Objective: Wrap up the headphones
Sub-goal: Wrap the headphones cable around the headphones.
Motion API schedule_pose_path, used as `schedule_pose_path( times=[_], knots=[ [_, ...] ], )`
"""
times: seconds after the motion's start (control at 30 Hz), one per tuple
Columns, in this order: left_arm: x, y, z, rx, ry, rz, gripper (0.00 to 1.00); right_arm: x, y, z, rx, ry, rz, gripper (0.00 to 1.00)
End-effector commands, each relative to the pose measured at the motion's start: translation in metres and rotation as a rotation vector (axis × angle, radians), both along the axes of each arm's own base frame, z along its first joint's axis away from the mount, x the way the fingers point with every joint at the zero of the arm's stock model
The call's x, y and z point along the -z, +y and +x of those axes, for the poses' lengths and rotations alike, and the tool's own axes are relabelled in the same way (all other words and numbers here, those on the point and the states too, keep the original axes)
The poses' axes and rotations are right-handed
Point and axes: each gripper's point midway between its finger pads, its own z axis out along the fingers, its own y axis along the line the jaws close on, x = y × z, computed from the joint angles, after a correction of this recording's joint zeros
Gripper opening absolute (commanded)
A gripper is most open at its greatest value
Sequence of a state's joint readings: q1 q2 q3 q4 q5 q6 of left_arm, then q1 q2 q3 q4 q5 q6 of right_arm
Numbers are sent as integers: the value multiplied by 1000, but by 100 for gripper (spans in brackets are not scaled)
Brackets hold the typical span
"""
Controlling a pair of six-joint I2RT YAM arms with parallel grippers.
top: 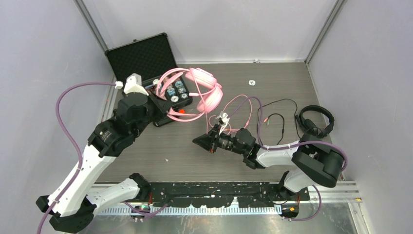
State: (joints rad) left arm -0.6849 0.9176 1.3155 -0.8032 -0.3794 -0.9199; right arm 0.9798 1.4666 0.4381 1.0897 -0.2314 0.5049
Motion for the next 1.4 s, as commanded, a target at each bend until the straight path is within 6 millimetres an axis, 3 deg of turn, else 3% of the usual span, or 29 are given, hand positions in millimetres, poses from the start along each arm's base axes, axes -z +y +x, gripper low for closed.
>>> schedule_pose_path(
  times=[0.0,0.3,0.5,0.73,1.17,1.37],
  knots=[
    [-74,-10,5,4,-208,-252,0,-27,2,-1,-5,-57,79,1],
    [-69,-14,6,21,-201,-240,0,-35,-1,0,7,-81,78,1],
    [-76,-18,-4,83,-186,-212,0,-17,-12,8,71,-116,29,17],
    [-97,-15,-18,134,-198,-191,0,0,-12,4,56,-101,14,21],
    [-117,-34,-46,313,-175,-229,0,11,-10,21,99,-72,55,19],
    [-105,-52,-71,497,-147,-204,0,-5,-28,40,141,-62,102,3]
  ],
)
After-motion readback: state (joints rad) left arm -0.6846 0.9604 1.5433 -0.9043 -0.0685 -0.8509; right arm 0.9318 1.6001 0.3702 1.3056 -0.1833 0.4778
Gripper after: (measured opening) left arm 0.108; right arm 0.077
